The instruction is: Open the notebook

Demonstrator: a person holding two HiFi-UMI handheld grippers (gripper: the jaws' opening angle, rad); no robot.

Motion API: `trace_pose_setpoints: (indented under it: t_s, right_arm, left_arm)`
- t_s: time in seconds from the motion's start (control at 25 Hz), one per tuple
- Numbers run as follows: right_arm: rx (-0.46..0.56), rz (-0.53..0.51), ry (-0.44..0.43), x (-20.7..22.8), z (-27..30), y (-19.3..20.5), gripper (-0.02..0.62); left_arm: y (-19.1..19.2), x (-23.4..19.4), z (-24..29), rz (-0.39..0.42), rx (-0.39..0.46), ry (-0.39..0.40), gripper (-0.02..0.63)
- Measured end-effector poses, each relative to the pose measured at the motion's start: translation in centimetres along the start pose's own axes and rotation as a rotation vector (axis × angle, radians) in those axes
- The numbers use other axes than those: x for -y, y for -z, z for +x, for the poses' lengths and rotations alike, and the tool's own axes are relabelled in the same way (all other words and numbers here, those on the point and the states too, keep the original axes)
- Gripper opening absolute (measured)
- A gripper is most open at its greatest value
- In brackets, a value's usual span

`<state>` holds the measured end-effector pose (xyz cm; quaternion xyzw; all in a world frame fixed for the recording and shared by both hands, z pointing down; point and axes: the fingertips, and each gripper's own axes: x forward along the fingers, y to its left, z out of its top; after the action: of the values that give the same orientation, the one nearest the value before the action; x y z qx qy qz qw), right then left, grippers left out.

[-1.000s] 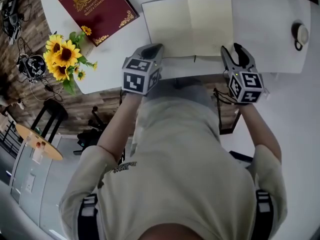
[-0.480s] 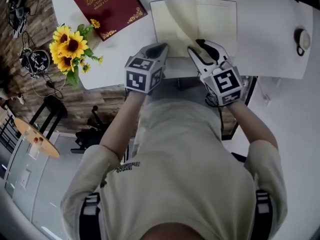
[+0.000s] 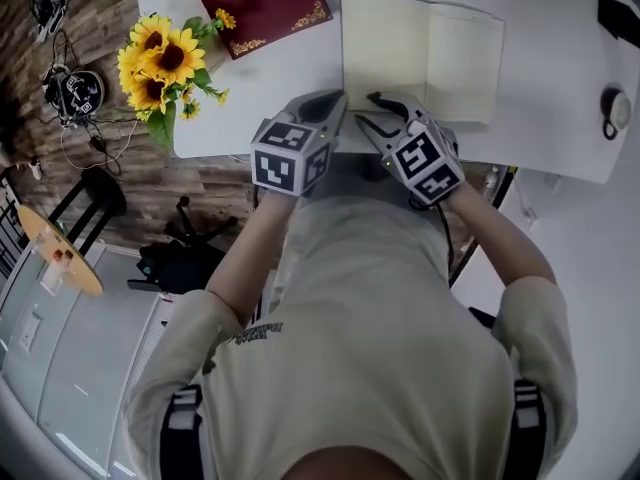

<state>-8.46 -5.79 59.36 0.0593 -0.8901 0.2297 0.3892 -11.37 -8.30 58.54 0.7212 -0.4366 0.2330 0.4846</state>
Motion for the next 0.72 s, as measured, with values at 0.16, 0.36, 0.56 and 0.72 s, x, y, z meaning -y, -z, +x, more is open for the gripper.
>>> trace_pose_setpoints:
  t_s: [0.16, 0.36, 0.56, 0.72]
  right_arm:
    - [0.001, 0.09, -0.044, -0.1, 0.5, 0.2, 0.161]
    - [0.109, 0.3, -0.018, 1.6, -1.0, -0.9, 0.113]
    - [0.183, 0.349, 0.107, 4.3, -4.1, -1.2, 0.031]
    - [0.196, 0.347, 0.17, 5.7, -6.6, -1.1, 0.005]
  left_arm:
    - [0.2, 0.3, -0.3, -0.011, 0.017, 0.016, 0.012]
    - [0.2, 0.9, 0.3, 0.014, 0.006, 0.026, 0.012]
    - [-1.5, 2.4, 0.1, 0.058, 0.034, 0.049, 0.012]
    - [-3.4, 3.8, -0.1, 0.1, 0.06, 0.064, 0.012]
